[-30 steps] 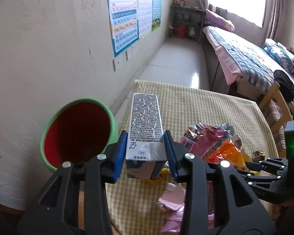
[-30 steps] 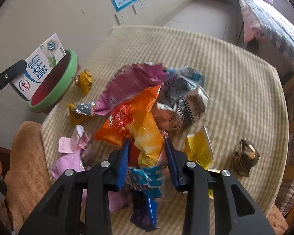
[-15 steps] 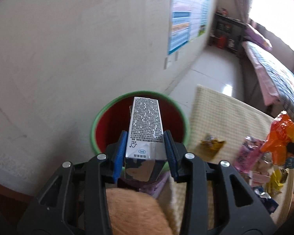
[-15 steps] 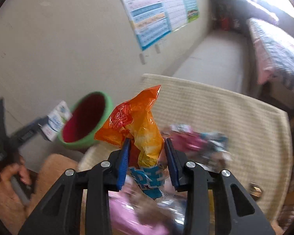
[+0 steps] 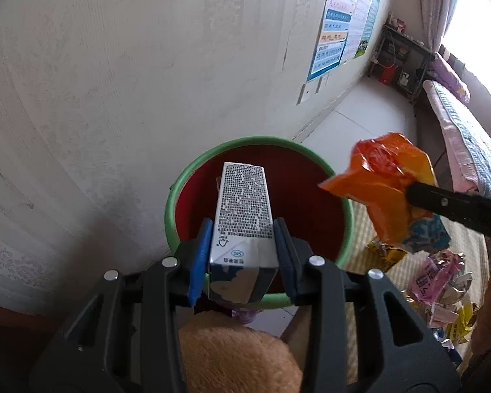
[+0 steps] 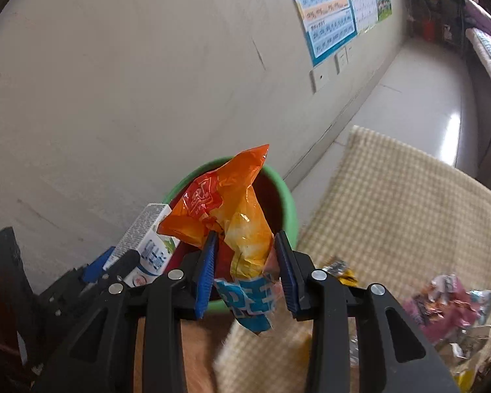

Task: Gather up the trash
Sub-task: 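Carry both items to the green bin and open both grippers to drop them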

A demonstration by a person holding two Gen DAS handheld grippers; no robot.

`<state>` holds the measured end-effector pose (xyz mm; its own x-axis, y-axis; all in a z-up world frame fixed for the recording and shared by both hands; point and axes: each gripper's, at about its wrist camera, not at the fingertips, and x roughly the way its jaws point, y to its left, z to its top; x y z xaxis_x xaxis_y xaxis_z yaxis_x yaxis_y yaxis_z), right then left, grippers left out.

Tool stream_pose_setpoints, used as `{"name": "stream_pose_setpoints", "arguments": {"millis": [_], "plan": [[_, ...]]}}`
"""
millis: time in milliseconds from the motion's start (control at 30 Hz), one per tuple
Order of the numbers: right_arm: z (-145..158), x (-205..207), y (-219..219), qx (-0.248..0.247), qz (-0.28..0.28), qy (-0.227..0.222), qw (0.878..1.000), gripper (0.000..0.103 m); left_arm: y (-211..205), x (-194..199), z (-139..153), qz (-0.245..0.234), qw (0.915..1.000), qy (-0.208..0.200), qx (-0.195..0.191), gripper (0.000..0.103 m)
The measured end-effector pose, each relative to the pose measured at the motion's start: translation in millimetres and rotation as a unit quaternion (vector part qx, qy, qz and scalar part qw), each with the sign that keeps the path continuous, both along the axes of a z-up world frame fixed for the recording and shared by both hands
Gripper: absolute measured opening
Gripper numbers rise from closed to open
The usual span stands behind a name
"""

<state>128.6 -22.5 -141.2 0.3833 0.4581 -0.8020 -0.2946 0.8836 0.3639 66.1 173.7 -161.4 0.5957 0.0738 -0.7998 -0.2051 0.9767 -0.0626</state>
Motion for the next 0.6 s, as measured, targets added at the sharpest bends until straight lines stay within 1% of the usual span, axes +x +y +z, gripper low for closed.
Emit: {"name": "stream_pose_setpoints", "arguments": {"millis": [100, 133, 167, 200, 233, 267, 367, 467, 533, 600], "plan": [[-6.5, 12.9, 12.8, 0.008, -0.006, 0.006, 1.000, 0.038, 3.9, 7.6, -6.0, 0.004, 0.9999, 0.005, -0.009, 0.037], [-8.2, 15.8, 14.1, 0.013, -0.009, 0.007, 1.000, 0.040, 4.7, 8.6, -7.6, 0.004, 0.9999, 0.006, -0.012, 0.037], [-8.5, 16.9, 14.9, 0.020, -0.012, 0.009, 1.000, 0.043, 4.7, 9.6, -8.7, 0.004, 0.9999, 0.006, -0.014, 0.042], [-7.8, 16.9, 15.4, 0.025, -0.014, 0.009, 1.000, 0.046, 5.2, 9.9, -9.6, 0.006, 0.9999, 0.006, -0.015, 0.050], [-6.2, 17.1, 14.2, 0.028, -0.017, 0.006, 0.999, 0.046, 5.6, 8.3, -9.4, 0.007, 0.9998, 0.002, -0.017, 0.061], [-2.9, 15.6, 11.8, 0.030, -0.018, 0.001, 0.999, 0.046, 5.4, 6.5, -8.3, 0.008, 0.9998, -0.004, -0.019, 0.062], [12.6, 4.0, -6.1, 0.034, -0.026, -0.014, 0.999, 0.046, 3.0, 4.3, -8.9, 0.007, 0.9998, 0.000, -0.021, 0.062], [30.9, -13.0, -39.1, 0.025, -0.035, -0.034, 0.998, 0.046, -6.5, 3.1, -6.2, 0.001, 0.9995, -0.002, -0.032, 0.062], [43.0, -26.7, -66.9, 0.009, -0.048, -0.047, 0.998, 0.047, -21.4, 2.3, -2.9, -0.014, 0.9994, -0.005, -0.033, 0.062], [50.6, -43.2, -93.0, -0.006, -0.056, -0.057, 0.997, 0.047, -41.3, -0.5, 0.9, -0.039, 0.9987, -0.006, -0.034, 0.062]]}}
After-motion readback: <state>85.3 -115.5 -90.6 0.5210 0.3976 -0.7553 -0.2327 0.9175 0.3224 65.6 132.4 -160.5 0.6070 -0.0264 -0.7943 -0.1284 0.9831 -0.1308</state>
